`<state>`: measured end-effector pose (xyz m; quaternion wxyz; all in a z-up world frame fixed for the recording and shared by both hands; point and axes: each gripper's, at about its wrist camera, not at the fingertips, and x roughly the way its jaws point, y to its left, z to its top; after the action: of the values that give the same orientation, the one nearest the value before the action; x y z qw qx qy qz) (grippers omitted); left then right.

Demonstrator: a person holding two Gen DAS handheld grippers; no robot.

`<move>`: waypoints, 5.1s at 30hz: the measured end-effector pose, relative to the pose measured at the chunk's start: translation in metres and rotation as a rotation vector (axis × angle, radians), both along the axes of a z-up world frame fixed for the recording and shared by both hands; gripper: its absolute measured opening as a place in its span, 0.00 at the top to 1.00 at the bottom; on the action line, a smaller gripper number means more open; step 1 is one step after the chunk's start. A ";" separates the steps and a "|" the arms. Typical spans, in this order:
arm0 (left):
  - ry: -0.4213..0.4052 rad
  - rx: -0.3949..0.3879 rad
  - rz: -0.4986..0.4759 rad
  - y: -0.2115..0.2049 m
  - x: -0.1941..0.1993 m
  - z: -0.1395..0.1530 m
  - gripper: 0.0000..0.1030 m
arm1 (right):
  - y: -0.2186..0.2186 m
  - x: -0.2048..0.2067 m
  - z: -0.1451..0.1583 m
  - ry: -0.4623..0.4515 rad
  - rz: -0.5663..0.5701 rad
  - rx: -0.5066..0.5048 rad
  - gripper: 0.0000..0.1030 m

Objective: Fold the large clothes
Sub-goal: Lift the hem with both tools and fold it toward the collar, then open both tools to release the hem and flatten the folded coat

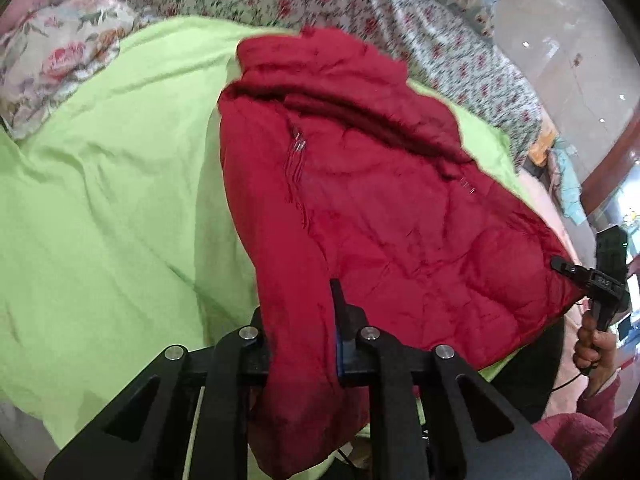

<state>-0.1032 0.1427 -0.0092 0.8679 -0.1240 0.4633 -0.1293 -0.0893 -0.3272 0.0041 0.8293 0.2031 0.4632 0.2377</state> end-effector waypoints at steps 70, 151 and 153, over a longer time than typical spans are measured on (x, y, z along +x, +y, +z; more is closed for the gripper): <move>-0.017 0.007 0.378 0.023 0.335 -0.010 0.83 | 0.003 0.317 -0.008 -0.127 -0.349 -0.010 0.78; -0.043 0.247 0.235 -0.048 0.331 -0.038 0.50 | 0.078 0.354 -0.047 -0.087 -0.139 -0.297 0.22; -0.043 0.238 0.235 -0.046 0.330 -0.035 0.51 | 0.077 0.354 -0.047 -0.084 -0.138 -0.298 0.22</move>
<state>0.2266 0.0967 -0.0443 0.8954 -0.0708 0.4389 0.0260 0.2648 -0.2499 -0.0430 0.8833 0.0993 0.4430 0.1171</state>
